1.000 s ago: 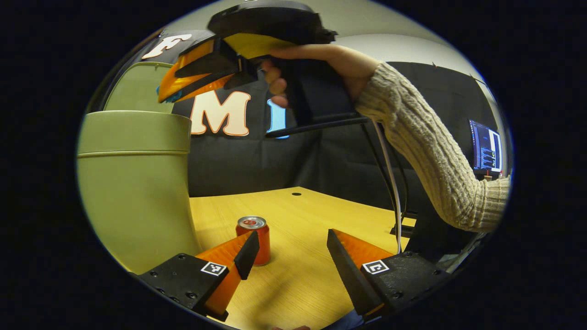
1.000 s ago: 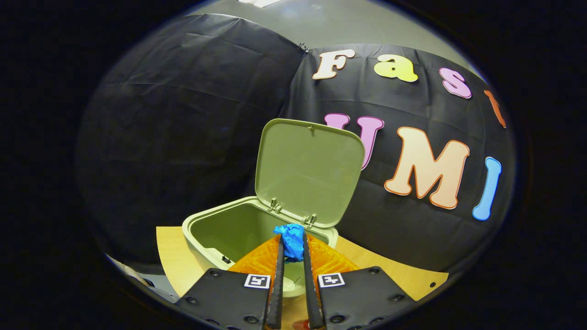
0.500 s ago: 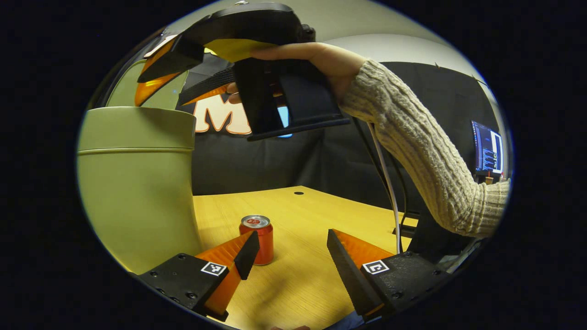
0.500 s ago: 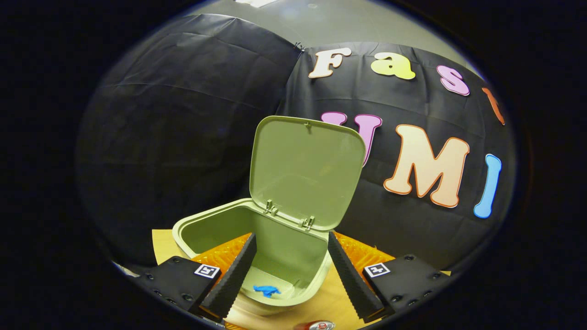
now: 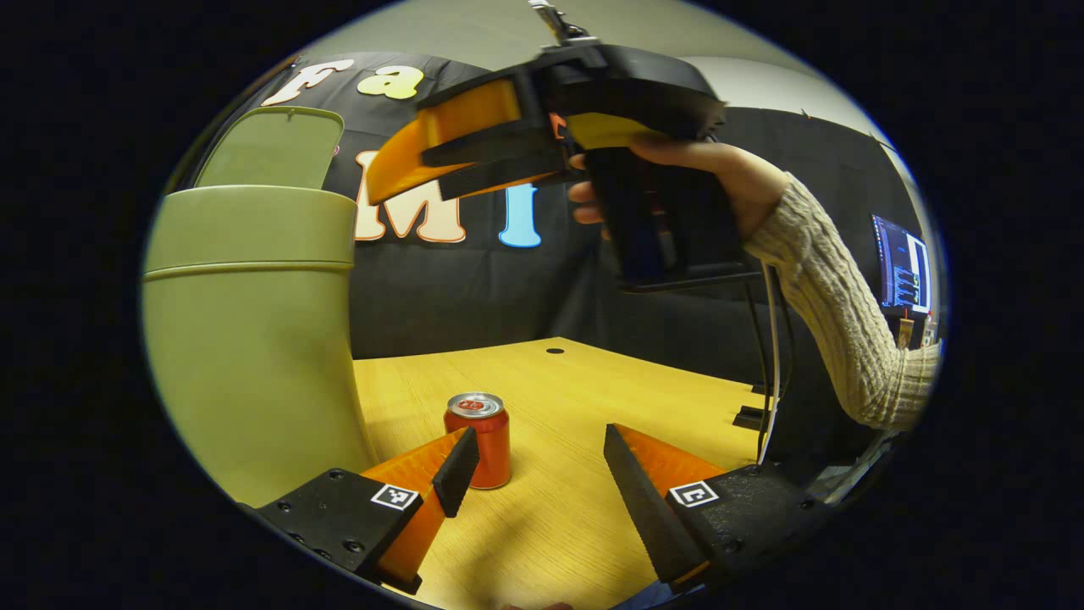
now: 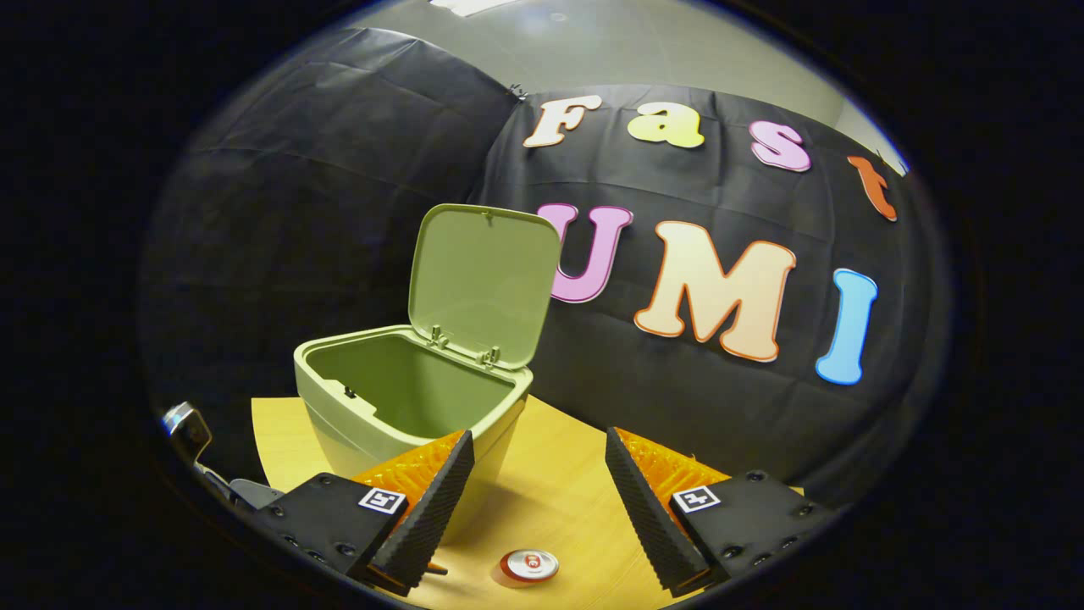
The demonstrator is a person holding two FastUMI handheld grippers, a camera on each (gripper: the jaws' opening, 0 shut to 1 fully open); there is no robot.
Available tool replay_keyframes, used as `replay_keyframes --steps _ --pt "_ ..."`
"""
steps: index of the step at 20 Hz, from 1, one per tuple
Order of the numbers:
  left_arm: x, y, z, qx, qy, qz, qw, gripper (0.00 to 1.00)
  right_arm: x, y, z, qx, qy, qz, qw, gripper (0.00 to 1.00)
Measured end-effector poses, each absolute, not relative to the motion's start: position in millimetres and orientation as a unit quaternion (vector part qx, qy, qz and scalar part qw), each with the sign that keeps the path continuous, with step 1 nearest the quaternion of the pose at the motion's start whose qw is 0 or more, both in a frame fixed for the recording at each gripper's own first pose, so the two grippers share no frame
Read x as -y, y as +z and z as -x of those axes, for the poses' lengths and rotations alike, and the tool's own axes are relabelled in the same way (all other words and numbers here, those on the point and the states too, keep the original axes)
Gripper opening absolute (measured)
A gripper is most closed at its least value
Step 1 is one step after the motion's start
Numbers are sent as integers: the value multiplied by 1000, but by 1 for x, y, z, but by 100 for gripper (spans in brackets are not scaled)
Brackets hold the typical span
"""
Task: Press the lid of the desktop garbage bin to open it, pick up the crumpled paper on the desktop and throw it into the bin, then pick up the pop can on the desktop and drop it into the bin, and finally close the garbage bin lid.
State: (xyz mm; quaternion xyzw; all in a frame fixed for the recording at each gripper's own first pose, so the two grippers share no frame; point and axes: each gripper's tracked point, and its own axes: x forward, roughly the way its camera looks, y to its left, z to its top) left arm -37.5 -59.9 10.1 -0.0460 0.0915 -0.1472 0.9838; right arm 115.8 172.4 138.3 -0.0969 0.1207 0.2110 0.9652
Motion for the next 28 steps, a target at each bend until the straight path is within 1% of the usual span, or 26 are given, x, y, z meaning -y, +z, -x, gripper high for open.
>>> replay_keyframes --steps 3,4,5,7,8,9,11,13,15,16,17,22,28 --pt "50 1 31 -105 -135 42 984 92 -135 148 -103 -99 186 86 974 100" --pt "47 -1 28 -108 -132 42 984 92 -124 147 -98 -94 178 83 976 98" --pt "44 -3 24 -112 -128 43 985 92 -113 146 -93 -91 170 79 978 98" --pt "40 -5 14 -119 -122 40 985 92 -95 136 -79 -89 158 72 981 98" --pt "39 -7 9 -120 -119 38 985 92 -88 128 -72 -89 153 70 982 100" --pt "38 -7 5 -123 -115 36 985 92 -79 119 -66 -90 146 67 983 98" --pt "36 -11 -4 -129 -105 33 986 92 -62 103 -52 -91 132 56 985 100" --pt "34 -16 -12 -135 -95 30 986 92 -48 84 -42 -89 117 36 988 98" --pt "32 -21 -20 -142 -88 27 986 92 -34 69 -31 -89 108 14 990 98" --pt "31 -25 -23 -147 -86 25 985 92 -25 63 -25 -89 101 5 991 100" --pt "30 -28 -26 -153 -83 23 984 92 -16 58 -20 -90 94 -2 991 98" --pt "26 -46 -40 -181 -63 25 981 92 14 41 -6 -86 63 -28 994 98" --pt "25 -61 -54 -200 -48 31 978 92 28 31 -5 -90 51 -41 994 98"
